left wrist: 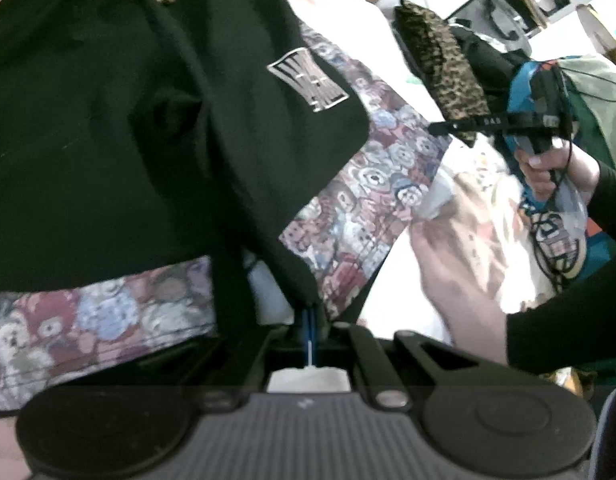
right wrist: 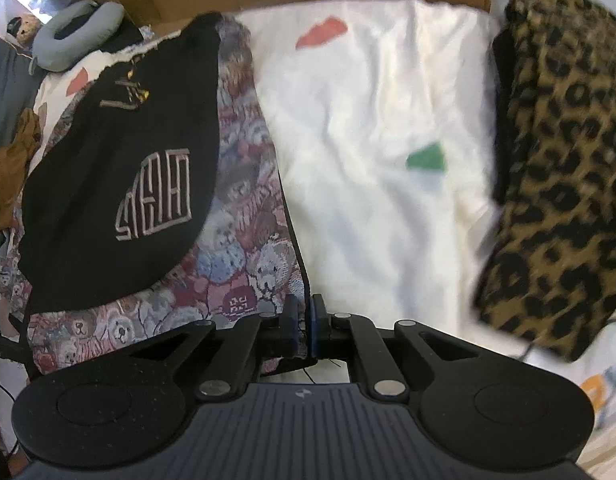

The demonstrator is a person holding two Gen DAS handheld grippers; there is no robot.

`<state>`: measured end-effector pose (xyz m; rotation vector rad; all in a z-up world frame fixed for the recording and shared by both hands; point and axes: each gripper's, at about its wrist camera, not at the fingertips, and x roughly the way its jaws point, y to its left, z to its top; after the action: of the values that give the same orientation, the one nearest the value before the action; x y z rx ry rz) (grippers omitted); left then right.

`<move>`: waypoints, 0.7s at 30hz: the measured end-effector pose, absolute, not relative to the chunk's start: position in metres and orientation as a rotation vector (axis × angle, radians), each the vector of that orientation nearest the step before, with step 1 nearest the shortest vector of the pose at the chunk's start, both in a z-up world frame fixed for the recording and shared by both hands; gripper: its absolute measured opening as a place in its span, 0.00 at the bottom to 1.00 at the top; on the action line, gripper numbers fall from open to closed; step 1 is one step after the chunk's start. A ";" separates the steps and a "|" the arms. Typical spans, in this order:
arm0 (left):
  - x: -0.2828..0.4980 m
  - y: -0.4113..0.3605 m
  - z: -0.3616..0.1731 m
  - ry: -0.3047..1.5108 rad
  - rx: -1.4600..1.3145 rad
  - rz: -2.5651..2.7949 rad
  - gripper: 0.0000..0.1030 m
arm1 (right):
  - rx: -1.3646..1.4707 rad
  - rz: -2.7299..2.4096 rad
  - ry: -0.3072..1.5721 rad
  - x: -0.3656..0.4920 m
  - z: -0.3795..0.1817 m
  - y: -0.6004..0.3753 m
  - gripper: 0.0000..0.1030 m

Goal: Fold clothes

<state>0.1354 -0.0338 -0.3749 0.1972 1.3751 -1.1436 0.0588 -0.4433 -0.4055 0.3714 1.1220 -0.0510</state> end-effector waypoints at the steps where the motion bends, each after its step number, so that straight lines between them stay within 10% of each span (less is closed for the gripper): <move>1: 0.135 -0.036 -0.374 1.373 0.191 -1.154 0.01 | 0.365 -0.056 1.116 0.059 -0.400 -0.444 0.04; 21: 0.118 -0.081 -0.372 1.329 0.129 -1.300 0.01 | 0.284 -0.167 1.055 0.061 -0.340 -0.491 0.03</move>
<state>0.1182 -0.0807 -0.3718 0.1286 1.3294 -1.3004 0.0611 -0.4913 -0.3400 0.2836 1.0548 -0.1672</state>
